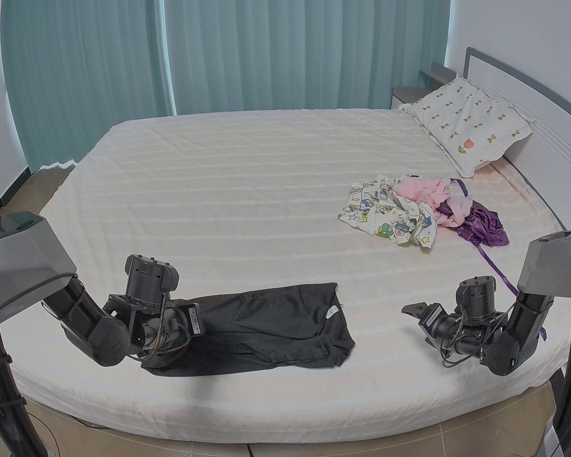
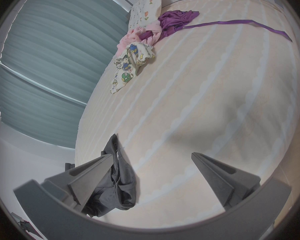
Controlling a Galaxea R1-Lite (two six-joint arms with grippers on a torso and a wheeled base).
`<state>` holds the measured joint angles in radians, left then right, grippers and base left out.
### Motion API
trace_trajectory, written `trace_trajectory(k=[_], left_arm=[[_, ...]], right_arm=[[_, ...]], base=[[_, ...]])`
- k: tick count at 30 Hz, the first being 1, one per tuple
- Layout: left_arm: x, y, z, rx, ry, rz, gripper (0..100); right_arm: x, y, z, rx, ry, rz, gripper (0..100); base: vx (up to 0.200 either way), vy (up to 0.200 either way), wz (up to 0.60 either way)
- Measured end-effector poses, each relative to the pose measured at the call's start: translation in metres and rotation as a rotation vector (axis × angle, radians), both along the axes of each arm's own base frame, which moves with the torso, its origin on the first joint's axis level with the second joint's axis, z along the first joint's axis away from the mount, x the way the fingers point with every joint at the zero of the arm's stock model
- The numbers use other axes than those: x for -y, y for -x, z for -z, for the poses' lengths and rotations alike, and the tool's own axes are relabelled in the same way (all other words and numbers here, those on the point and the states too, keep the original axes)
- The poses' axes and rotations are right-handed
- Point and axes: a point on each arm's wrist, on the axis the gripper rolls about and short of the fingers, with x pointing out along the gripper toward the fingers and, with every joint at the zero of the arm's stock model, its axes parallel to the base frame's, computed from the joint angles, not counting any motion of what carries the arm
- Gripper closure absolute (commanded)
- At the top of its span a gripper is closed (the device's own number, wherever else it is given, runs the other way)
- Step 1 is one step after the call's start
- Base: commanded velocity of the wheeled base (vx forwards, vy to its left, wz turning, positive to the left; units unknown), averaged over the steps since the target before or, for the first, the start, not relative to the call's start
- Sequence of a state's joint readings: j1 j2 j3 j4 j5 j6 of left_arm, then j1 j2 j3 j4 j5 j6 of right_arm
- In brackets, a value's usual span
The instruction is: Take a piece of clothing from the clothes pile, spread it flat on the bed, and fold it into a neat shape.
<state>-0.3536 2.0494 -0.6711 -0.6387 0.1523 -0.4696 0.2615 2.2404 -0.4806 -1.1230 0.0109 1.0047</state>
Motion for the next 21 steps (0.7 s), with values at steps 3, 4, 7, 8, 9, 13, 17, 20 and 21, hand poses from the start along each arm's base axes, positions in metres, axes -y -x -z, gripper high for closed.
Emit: trace_trajectory(k=[3, 4, 7, 8, 9, 13, 17, 20, 21], left_arm=[[0.005, -0.003, 0.001, 0.000, -0.002, 0.009, 100], [0.007, -0.004, 0.002, -0.001, -0.004, 0.010, 100], [0.013, -0.007, 0.003, -0.009, -0.014, 0.016, 100], [0.015, -0.007, 0.003, -0.011, -0.015, 0.019, 100], [0.017, -0.008, 0.004, -0.011, -0.016, 0.023, 100], [0.025, -0.013, 0.004, -0.004, -0.015, 0.035, 100], [0.033, -0.016, 0.008, -0.006, -0.016, 0.054, 100], [0.038, -0.019, 0.012, -0.010, -0.011, 0.057, 100], [0.039, -0.020, 0.012, -0.009, -0.005, 0.053, 100]], right_arm=[[0.000, 0.000, 0.000, -0.001, 0.000, 0.000, 0], [0.000, 0.000, 0.000, -0.001, 0.001, 0.000, 0], [0.000, 0.000, 0.000, -0.001, 0.001, 0.000, 0], [0.000, 0.000, 0.001, -0.001, 0.001, 0.000, 0], [0.000, 0.000, 0.001, -0.001, 0.000, -0.001, 0], [0.000, 0.000, 0.001, -0.002, 0.001, 0.000, 0], [0.000, 0.000, 0.001, -0.004, 0.001, -0.001, 0], [0.000, 0.000, 0.002, -0.006, 0.001, -0.001, 0], [0.000, 0.000, 0.002, -0.006, 0.001, -0.001, 0]], base=[[0.000, -0.200, 0.00], [0.000, -0.200, 0.00], [0.000, -0.200, 0.00], [0.000, -0.200, 0.00], [0.000, -0.200, 0.00], [0.000, -0.200, 0.00], [0.000, -0.200, 0.00], [0.000, -0.133, 0.00], [0.000, 0.000, 0.00]])
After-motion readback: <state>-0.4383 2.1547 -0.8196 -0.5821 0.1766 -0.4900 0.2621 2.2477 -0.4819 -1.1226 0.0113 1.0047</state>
